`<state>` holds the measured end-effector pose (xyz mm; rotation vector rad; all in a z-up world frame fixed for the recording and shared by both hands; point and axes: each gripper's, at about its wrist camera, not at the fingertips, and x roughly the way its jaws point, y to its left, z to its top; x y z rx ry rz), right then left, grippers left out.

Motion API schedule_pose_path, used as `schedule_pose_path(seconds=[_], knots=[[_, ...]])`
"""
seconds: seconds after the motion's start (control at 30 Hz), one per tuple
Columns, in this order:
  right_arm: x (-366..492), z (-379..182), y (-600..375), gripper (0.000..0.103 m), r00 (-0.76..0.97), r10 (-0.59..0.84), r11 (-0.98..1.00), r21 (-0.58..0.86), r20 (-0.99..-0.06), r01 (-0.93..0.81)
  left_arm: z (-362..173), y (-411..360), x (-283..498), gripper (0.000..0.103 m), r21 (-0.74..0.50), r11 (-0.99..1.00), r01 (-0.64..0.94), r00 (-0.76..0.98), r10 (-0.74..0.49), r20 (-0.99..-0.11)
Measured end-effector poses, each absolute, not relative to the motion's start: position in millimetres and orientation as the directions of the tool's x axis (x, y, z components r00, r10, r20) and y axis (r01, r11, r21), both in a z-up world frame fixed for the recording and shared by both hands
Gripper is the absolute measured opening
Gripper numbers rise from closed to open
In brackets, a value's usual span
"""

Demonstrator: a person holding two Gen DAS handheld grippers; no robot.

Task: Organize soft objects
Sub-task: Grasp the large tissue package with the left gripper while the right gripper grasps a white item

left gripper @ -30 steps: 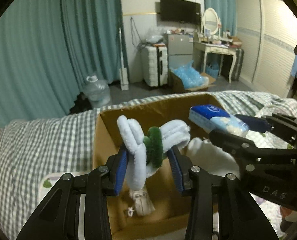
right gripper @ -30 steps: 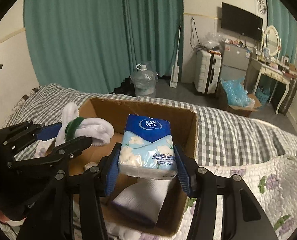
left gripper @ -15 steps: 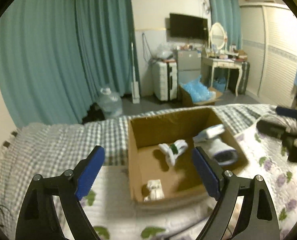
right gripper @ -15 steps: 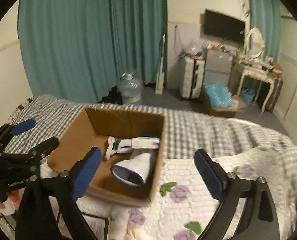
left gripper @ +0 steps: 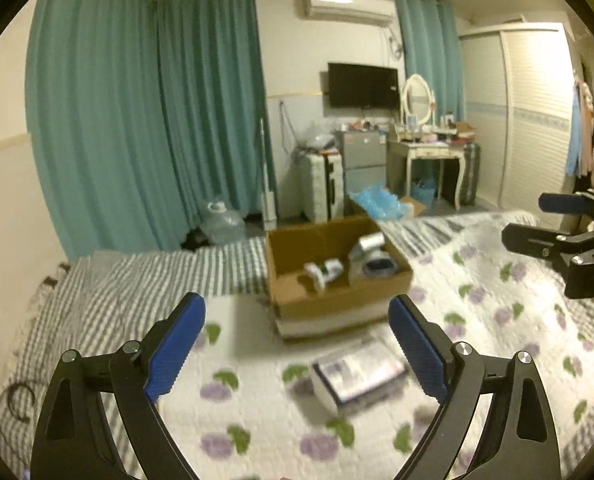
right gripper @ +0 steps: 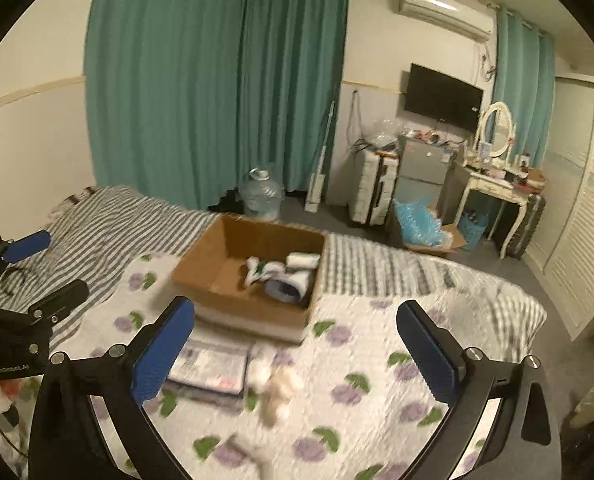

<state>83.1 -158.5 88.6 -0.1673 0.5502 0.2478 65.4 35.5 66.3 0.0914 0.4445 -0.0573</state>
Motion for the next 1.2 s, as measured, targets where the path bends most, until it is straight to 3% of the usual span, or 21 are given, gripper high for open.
schedule_pose_path(seconds=[0.2,0.53,0.8,0.87,0.93,0.97,1.2], knots=[[58.9,22.5,-158.2,0.102,0.757,0.221,0.956,-0.018,-0.615,-0.293,23.9,28.4,37.0,0.094,0.046,0.994,0.103,0.867,-0.067,-0.494],[67.7,-110.1,-157.5,0.1,0.623,0.162,0.971,0.01,-0.765,-0.239,-89.1,9.7,48.6,0.094,0.026,0.994,0.109,0.761,-0.066,-0.645],[85.1,-165.6,-151.4,0.069,0.496,0.152,0.97,0.032,-0.855,-0.243,-128.1,22.0,58.1,0.094,-0.015,0.997,0.08,0.691,-0.067,-0.72],[89.6,-170.6,-149.8,0.057,0.487,0.15,0.971,0.035,-0.861,-0.237,-129.0,23.1,57.1,0.094,-0.023,0.996,0.083,0.687,-0.074,-0.723],[91.3,-172.2,-147.6,0.051,0.484,0.146,0.971,0.03,-0.863,-0.238,-129.3,23.9,57.0,0.094,-0.034,0.996,0.087,0.684,-0.085,-0.724],[90.4,-171.3,-147.2,0.042,0.49,0.137,0.971,0.02,-0.861,-0.237,-129.1,24.5,57.0,0.094,-0.038,0.995,0.088,0.682,-0.088,-0.726],[88.5,-147.0,-157.7,0.035,0.537,0.157,0.976,0.046,-0.829,-0.214,-121.2,28.7,58.6,0.094,-0.077,0.991,0.107,0.684,-0.129,-0.718]])
